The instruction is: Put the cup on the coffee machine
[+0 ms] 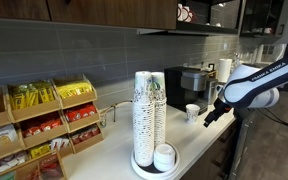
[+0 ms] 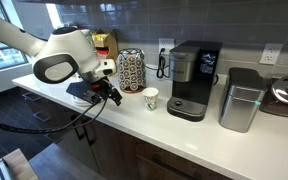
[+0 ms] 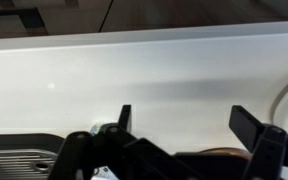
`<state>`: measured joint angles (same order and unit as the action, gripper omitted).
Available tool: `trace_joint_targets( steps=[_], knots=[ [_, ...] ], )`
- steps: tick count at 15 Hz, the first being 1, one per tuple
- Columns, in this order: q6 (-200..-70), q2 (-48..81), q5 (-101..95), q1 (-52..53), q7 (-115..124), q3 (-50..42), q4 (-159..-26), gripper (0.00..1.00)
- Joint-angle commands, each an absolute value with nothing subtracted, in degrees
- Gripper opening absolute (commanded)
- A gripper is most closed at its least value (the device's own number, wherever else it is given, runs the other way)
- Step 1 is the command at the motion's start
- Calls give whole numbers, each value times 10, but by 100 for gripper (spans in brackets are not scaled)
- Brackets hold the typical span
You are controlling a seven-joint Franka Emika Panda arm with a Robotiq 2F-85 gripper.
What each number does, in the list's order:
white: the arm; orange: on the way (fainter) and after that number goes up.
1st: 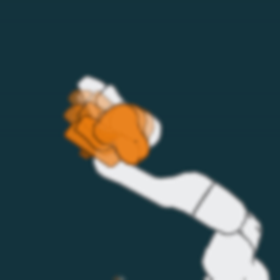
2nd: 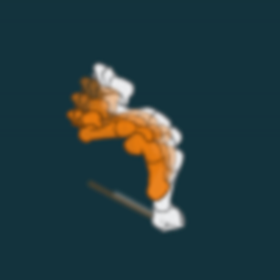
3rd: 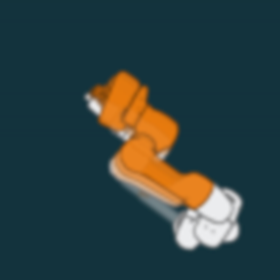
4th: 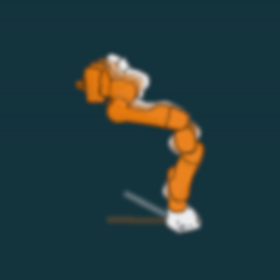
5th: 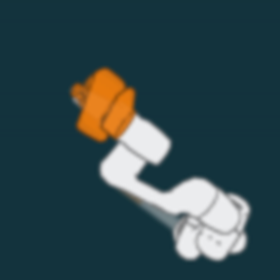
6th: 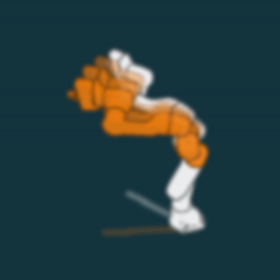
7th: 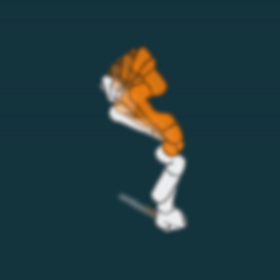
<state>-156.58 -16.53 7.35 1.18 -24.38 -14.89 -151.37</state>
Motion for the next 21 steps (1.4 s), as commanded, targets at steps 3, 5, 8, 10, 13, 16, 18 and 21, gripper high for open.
trace_joint_targets(
  steps=[3, 5, 8, 10, 13, 16, 18, 21],
  knots=[
    [-1641, -79, 229, 85, -390, -215, -1460, 100],
    [-1650, -58, 294, 106, -445, -230, -1442, 100],
    [-1644, -30, 385, 120, -528, -243, -1410, 100],
    [-1637, -10, 434, 120, -576, -245, -1387, 100],
    [-1640, 28, 481, 109, -627, -241, -1353, 100],
    [-1639, 63, 522, 99, -666, -236, -1323, 100],
    [-1641, 85, 546, 93, -688, -233, -1306, 100],
    [-1643, 108, 571, 84, -708, -232, -1288, 100]
  ],
)
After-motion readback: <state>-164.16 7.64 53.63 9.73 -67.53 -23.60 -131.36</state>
